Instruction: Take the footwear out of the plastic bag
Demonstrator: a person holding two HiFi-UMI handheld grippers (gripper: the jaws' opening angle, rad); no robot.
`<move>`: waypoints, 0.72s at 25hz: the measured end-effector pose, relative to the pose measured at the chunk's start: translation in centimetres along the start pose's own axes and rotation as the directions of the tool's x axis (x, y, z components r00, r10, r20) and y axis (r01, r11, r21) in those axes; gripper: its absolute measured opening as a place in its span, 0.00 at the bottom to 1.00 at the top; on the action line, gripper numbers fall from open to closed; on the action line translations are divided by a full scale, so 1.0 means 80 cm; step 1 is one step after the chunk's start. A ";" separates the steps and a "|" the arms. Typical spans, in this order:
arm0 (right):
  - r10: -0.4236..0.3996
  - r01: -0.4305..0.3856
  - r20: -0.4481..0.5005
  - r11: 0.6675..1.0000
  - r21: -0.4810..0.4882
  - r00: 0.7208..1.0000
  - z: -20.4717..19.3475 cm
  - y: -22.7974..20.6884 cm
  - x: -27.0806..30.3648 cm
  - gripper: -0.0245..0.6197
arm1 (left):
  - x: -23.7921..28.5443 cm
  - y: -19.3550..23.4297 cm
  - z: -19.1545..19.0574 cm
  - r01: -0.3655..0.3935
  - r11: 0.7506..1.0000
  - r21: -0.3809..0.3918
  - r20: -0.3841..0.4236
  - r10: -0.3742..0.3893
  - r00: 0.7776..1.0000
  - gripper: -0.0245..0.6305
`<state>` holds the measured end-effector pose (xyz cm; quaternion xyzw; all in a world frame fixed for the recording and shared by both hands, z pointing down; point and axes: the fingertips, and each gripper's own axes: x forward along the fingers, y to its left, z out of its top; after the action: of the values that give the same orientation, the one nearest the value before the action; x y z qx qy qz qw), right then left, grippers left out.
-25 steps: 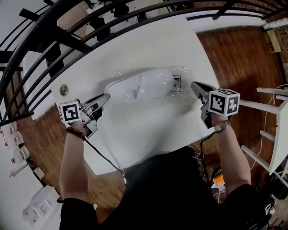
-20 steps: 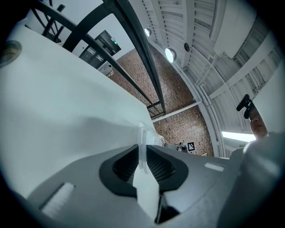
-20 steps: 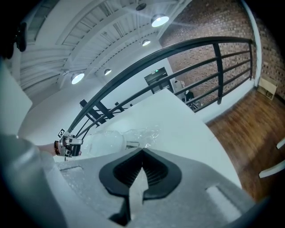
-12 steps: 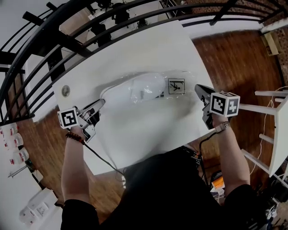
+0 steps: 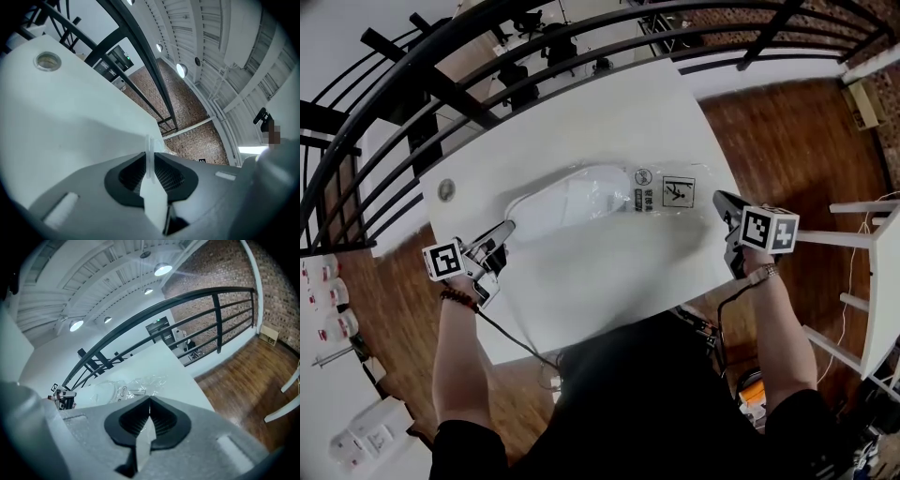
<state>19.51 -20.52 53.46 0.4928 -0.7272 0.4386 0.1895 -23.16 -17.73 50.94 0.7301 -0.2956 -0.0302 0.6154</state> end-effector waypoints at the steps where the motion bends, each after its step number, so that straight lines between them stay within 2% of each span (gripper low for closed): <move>1: -0.004 0.004 0.001 1.000 0.012 1.000 -0.004 -0.006 -0.007 0.03 | -0.001 -0.003 -0.006 -0.002 1.000 0.000 0.010 0.002 1.000 0.15; 10: -0.044 0.041 0.056 0.998 0.051 0.997 -0.012 -0.034 -0.037 0.03 | -0.024 -0.004 -0.027 -0.019 1.000 -0.024 0.124 0.022 0.992 0.15; 18: -0.089 0.078 0.103 0.991 0.110 0.991 -0.020 -0.058 -0.056 0.03 | -0.047 -0.002 -0.044 -0.027 0.998 -0.061 0.244 0.041 0.969 0.15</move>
<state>25.35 -17.35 53.25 0.5552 -0.6907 0.4411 0.1419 -24.78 -12.83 50.45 0.6977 -0.3808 -0.1180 0.5952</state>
